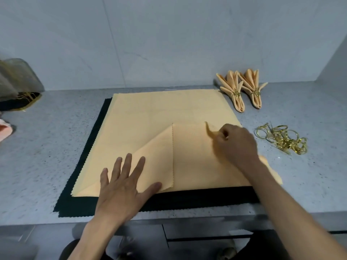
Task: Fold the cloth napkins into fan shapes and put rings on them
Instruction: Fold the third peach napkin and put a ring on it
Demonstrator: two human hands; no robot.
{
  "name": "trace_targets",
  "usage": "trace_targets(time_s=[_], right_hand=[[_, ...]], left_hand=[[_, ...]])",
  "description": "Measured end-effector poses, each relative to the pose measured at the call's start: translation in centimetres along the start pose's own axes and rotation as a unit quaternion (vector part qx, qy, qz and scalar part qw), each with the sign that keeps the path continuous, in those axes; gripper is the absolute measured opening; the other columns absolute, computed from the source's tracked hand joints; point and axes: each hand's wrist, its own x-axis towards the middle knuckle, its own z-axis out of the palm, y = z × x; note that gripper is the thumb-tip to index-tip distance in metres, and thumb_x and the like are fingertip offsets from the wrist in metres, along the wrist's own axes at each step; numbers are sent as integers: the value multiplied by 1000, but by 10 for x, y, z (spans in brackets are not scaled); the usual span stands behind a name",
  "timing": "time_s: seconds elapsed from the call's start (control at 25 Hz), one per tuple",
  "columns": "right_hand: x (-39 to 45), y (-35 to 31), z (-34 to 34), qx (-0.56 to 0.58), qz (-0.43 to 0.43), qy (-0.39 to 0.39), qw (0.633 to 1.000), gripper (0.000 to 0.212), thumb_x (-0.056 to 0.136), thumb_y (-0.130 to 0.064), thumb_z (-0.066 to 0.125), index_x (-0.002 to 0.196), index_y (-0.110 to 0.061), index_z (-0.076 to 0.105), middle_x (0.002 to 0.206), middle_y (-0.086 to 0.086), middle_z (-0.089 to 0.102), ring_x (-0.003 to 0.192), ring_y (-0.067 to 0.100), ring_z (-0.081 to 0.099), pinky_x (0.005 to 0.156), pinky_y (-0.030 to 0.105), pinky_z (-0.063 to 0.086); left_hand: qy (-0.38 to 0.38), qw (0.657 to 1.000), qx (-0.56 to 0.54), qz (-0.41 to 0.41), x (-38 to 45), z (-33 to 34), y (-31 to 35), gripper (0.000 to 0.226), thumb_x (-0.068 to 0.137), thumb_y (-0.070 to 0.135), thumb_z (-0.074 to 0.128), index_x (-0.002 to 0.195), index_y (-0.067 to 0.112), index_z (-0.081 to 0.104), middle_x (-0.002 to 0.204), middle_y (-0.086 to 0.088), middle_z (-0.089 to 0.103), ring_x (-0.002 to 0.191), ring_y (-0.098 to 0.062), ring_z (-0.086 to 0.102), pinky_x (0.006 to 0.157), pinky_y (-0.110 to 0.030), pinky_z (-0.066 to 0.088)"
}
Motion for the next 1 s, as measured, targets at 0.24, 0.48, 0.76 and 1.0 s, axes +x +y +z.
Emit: trace_targets(time_s=[0.24, 0.48, 0.76, 1.0], right_hand=[[-101, -51, 44, 40, -130, 40, 990, 10, 92, -25, 66, 84, -20, 62, 70, -10, 59, 62, 12, 51, 59, 30, 46], [-118, -49, 58, 48, -176, 20, 983, 9, 86, -21, 74, 85, -23, 65, 82, -15, 66, 78, 8, 56, 72, 25, 42], [-116, -34, 54, 86, -203, -37, 975, 14, 83, -16, 70, 93, -25, 71, 103, -17, 69, 102, 3, 57, 86, 20, 38], [-110, -17, 38, 49, -213, 13, 976, 22, 82, -18, 54, 94, -21, 72, 94, -8, 72, 89, 12, 62, 78, 29, 47]], left_hand=[[15, 1000, 0, 4, 0, 3, 0, 100, 64, 92, -12, 152, 44, -15, 162, 5, -20, 149, -19, -21, 120, -51, -7], [14, 1000, -11, 8, 1, 3, -1, 102, 64, 92, -10, 153, 43, -10, 163, 3, -17, 149, -21, -20, 120, -52, -7], [70, 980, -79, 168, 3, -6, 17, 83, 84, 67, 7, 154, 27, 23, 165, 2, 7, 149, -11, -8, 123, -42, -4], [58, 944, -171, 278, 8, 3, 42, 66, 91, 59, 47, 150, 29, 36, 158, 12, 29, 145, -3, 22, 119, -24, 7]])
